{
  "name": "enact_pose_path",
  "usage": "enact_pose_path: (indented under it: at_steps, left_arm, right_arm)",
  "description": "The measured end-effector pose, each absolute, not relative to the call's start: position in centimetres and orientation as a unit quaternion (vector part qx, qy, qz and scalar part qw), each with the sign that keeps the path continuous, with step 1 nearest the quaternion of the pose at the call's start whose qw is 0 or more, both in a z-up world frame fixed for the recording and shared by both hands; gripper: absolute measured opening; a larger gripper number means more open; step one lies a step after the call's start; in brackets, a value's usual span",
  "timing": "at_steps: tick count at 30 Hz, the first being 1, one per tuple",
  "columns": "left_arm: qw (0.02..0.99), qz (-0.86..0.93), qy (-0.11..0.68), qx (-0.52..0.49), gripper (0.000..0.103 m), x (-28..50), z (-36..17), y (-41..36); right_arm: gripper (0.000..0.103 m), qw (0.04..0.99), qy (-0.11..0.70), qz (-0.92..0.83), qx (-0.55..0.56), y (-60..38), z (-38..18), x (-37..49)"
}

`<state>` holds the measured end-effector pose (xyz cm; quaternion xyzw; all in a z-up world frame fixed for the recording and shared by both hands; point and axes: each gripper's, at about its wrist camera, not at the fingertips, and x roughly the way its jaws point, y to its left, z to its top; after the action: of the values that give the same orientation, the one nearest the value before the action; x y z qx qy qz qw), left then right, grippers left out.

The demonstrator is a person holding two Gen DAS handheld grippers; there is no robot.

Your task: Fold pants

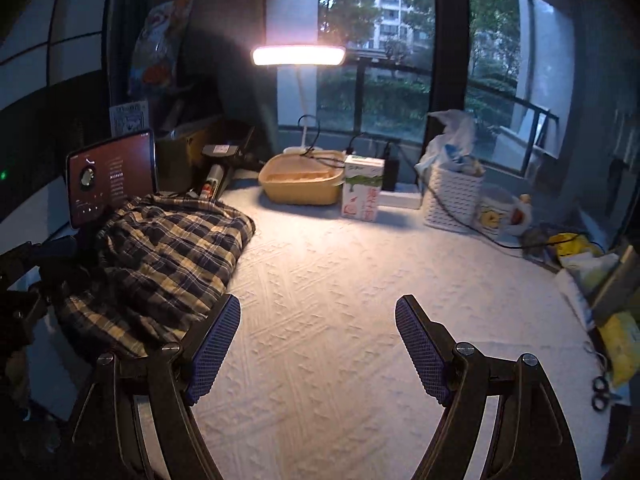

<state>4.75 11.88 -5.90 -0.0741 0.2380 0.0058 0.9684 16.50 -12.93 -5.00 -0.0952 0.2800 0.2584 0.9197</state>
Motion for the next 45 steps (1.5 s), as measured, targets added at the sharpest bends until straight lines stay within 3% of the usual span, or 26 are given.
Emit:
enact_pose_path:
  at_steps: [15,19,31,37,45]
  left_arm:
    - [0.982,0.001,0.176,-0.06,0.08,0.6,-2.5,7.9]
    - [0.988,0.008,0.147,-0.051,0.095,-0.6,-0.8,7.4]
    - [0.996,0.02,0.088,-0.013,0.102,-3.2,2.7,6.4]
    - [0.996,0.045,0.076,-0.004,0.102,-3.8,3.1,6.4]
    - [0.995,0.048,0.089,-0.008,0.102,-3.4,2.4,6.6]
  right_arm:
    - [0.083,0.939,0.227,0.253,-0.06,-18.2,-1.7,9.2]
    - [0.085,0.947,0.198,0.247,-0.056,-18.8,0.0,7.3]
    - [0.091,0.964,0.144,0.219,-0.052,-20.9,3.2,4.1]
    - [0.101,0.969,0.124,0.209,-0.054,-21.4,4.0,3.1]
    - [0.102,0.966,0.139,0.21,-0.057,-21.1,3.4,3.6]
